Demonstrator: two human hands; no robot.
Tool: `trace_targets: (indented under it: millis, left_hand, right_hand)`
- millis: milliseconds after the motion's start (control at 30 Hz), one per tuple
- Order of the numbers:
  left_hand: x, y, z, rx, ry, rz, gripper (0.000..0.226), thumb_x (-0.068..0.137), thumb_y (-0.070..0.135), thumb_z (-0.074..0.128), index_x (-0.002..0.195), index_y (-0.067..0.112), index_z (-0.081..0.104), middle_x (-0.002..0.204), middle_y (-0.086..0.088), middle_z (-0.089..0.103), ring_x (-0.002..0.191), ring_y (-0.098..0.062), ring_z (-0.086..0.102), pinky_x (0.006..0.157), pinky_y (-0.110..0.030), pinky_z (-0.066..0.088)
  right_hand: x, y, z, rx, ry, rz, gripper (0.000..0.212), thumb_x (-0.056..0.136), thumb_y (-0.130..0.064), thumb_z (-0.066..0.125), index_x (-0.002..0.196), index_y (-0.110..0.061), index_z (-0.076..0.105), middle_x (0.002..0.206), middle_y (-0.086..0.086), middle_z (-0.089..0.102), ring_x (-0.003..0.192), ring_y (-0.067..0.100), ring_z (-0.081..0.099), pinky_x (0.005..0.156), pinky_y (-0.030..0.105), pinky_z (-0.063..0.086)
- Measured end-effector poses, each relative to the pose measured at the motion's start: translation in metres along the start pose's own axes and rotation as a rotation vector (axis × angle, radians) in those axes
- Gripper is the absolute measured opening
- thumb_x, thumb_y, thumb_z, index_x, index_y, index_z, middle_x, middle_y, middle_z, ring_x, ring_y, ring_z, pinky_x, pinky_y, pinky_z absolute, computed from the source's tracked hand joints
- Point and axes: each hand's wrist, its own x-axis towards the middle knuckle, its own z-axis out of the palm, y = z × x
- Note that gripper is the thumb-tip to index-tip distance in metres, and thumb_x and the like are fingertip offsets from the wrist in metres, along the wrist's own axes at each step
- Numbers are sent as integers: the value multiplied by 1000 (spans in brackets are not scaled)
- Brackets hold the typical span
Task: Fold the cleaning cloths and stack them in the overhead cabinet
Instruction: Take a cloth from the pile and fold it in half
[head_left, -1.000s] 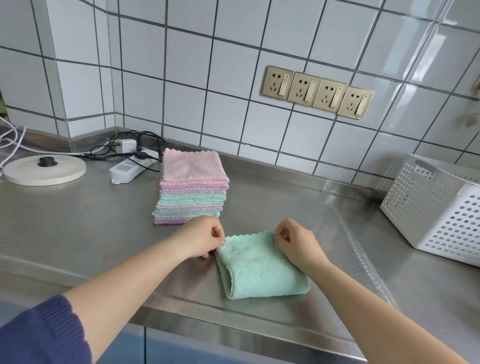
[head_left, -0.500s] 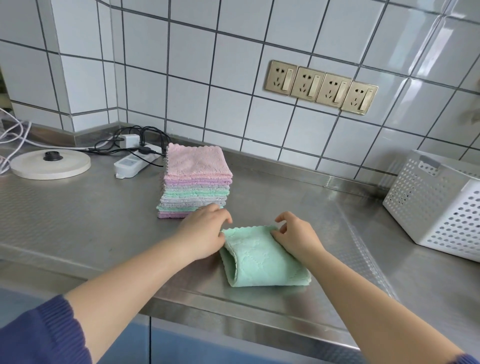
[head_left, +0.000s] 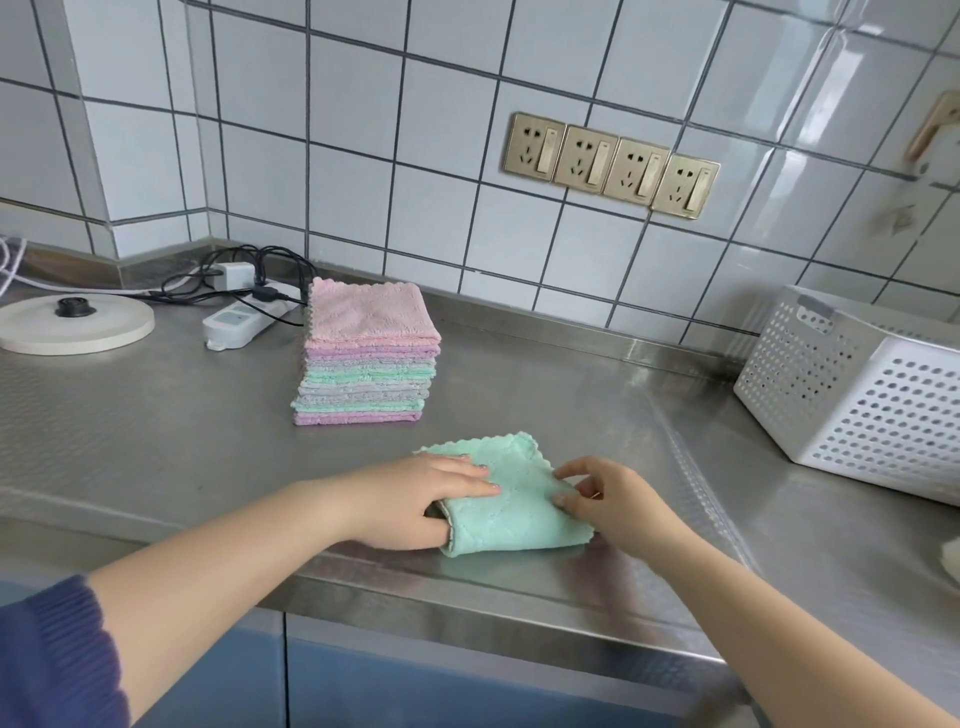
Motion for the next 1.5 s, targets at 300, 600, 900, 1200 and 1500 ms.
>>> trace_targets:
  millis: [300, 600, 900, 1200, 1500]
  left_hand:
    - [3, 5, -20, 98, -264, -24, 70, 81, 45, 22, 148, 31, 11, 157, 11, -3, 143, -4, -12, 117, -31, -11]
    - [9, 15, -7, -258, -176, -82, 64, 87, 45, 19, 146, 21, 24, 151, 17, 11, 140, 4, 3, 117, -24, -6]
    - [5, 6, 2, 229, -305, -172, 106, 72, 79, 46, 147, 33, -14, 152, 15, -26, 138, -8, -30, 116, -42, -14]
    - [14, 5, -16, 41, 76, -306, 58, 89, 48, 54, 139, 23, 41, 144, -1, 43, 132, -16, 38, 107, -25, 30]
    - [-1, 10, -23, -723, 171, -584, 30, 86, 19, 67, 114, 16, 58, 93, -6, 65, 79, -12, 63, 66, -24, 56]
  right_hand:
    - [-3, -18, -1, -349, 72, -121, 36, 88, -31, 57, 124, -28, 57, 128, -2, 51, 115, 16, 52, 94, 25, 40]
    - [-24, -38, 58, -529, -104, -126, 65, 92, -50, 29, 148, -18, 18, 157, 0, 13, 146, 19, 6, 118, 47, 7]
    - [-37, -27, 47, -585, -164, -28, 86, 77, -81, 24, 148, -40, -1, 158, -8, -10, 145, 13, -12, 115, 55, -3]
    - [-76, -10, 13, -442, 187, -157, 50, 76, -69, 42, 110, -38, 61, 96, -20, 59, 95, 4, 56, 91, 26, 43]
    - [-66, -22, 15, 88, 108, 60, 50, 84, -35, 66, 130, -32, 47, 120, -12, 54, 88, 7, 63, 75, 24, 50]
